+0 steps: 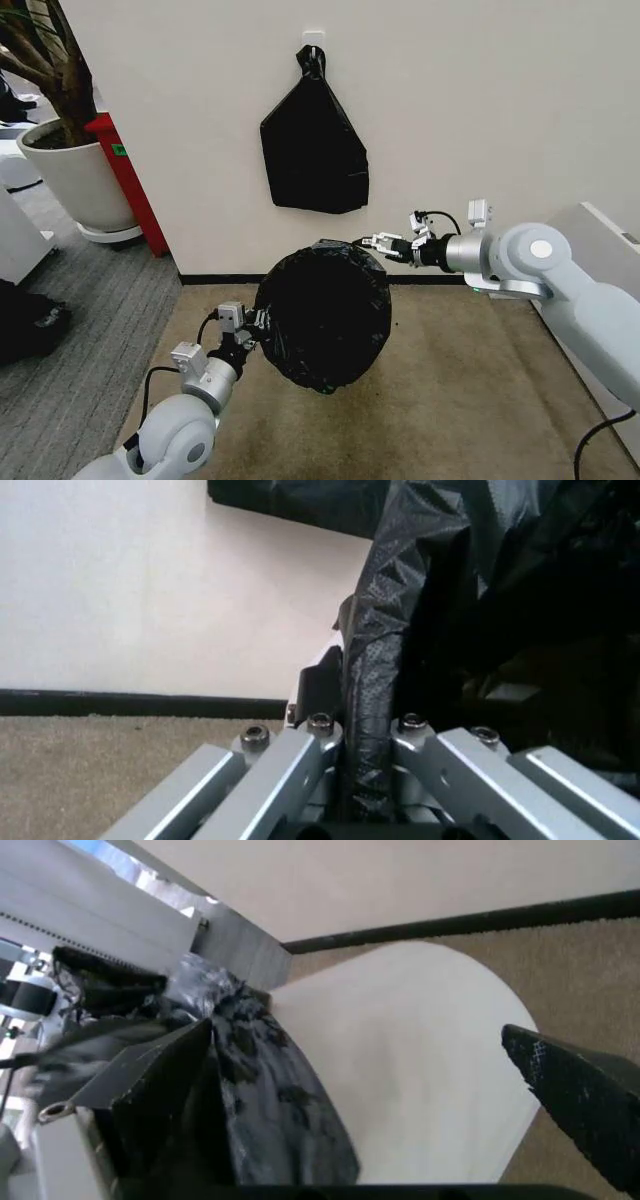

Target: Place the garbage bag over the trash bin.

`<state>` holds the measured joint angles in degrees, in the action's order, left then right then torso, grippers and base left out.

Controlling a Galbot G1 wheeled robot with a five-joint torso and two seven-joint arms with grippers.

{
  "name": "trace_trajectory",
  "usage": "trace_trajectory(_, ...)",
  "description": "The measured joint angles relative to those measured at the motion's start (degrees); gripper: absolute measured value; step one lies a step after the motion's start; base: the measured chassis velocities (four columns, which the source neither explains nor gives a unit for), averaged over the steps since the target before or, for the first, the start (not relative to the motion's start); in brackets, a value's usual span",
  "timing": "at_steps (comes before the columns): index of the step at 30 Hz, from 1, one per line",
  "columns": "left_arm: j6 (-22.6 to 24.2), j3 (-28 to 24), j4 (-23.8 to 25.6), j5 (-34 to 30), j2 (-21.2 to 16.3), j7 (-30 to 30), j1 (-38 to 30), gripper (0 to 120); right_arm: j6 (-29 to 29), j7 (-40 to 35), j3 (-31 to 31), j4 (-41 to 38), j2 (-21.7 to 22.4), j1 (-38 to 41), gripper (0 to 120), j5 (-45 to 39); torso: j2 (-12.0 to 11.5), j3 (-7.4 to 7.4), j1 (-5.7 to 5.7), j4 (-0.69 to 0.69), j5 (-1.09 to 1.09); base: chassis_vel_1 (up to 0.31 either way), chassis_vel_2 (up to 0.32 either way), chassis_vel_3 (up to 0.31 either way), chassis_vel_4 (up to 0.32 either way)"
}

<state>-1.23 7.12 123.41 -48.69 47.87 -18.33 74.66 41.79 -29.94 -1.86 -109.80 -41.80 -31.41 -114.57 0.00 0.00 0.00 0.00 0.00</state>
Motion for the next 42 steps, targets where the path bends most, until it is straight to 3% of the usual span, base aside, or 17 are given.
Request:
trace_trajectory(15, -0.08, 0.38, 2.00, -0.45, -0.47, -0.09, 0.48, 1, 0.09, 1.02, 1.97, 8.54, -4.84, 0.56, 100, 6.49, 0.00, 0.00, 0.00, 0.00, 0.00, 0.000, 0.000, 0.000, 0.000)
trace_trajectory(26, -0.21, 0.35, 1.40, -2.81, 0.02, -0.47, -0.15, 1, -0.14, 0.86, -0.37, 4.97, -3.86, -1.26, 100, 6.08, 0.00, 0.00, 0.00, 0.00, 0.00, 0.000, 0.000, 0.000, 0.000)
trace_trajectory(35, 0.91, 0.71, -0.23, -8.89, 1.18, -2.68, -0.58, 1, -1.24, 0.30, -7.49, 1.36, -1.66, -4.88, 100, 1.54, 0.00, 0.00, 0.00, 0.00, 0.00, 0.000, 0.000, 0.000, 0.000)
trace_trajectory(42, 2.68, 0.76, -0.48, -19.59, 3.34, -9.37, -3.02, 1, -2.13, 1.58, -17.72, -2.14, -1.56, -17.33, 100, 4.10, 0.00, 0.00, 0.00, 0.00, 0.00, 0.000, 0.000, 0.000, 0.000)
